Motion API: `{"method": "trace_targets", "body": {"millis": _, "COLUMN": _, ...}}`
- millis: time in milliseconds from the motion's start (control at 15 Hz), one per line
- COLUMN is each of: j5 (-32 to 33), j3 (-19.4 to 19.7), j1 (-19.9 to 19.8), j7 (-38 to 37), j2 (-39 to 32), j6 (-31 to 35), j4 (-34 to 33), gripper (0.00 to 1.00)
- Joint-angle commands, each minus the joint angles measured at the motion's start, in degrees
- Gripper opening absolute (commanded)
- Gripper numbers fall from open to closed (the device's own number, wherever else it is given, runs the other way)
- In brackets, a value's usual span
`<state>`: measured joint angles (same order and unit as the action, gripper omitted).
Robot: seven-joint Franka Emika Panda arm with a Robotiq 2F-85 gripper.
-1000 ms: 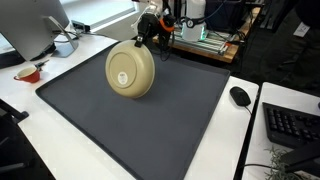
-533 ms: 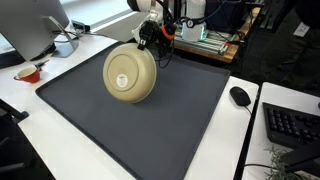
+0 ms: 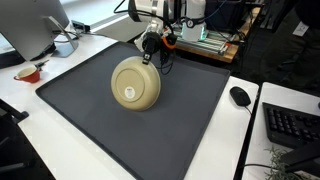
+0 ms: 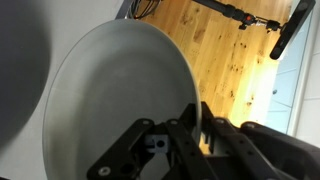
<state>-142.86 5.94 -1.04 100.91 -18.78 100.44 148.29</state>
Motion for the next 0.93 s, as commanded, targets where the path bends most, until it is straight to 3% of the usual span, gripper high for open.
{"method": "trace_targets", "body": {"millis": 0, "j5": -1.38, "j3": 0.42, "j1": 0.09, "j7": 2.62, "j2": 0.17, "j6": -2.27, "j4": 0.20, "gripper": 0.02}}
{"method": "trace_targets", "body": {"millis": 533, "j5": -1.93, "j3": -0.25, "j1": 0.60, "j7": 3.74, "j2": -1.08, "j6": -2.74, "j4": -3.57, "gripper": 0.02}}
{"method": "trace_targets", "body": {"millis": 667, "j5": -1.73, "j3": -0.38, "j1": 0.75, "j7": 2.47, "j2": -1.33, "j6": -1.63, "j4": -4.00, "gripper": 0.36}}
{"method": "trace_targets", "body": {"millis": 867, "j5": -2.08, "j3": -0.52, "j1": 0.74, "j7": 1.28, "j2": -2.09, "j6": -1.40, "j4": -4.07, "gripper": 0.55}}
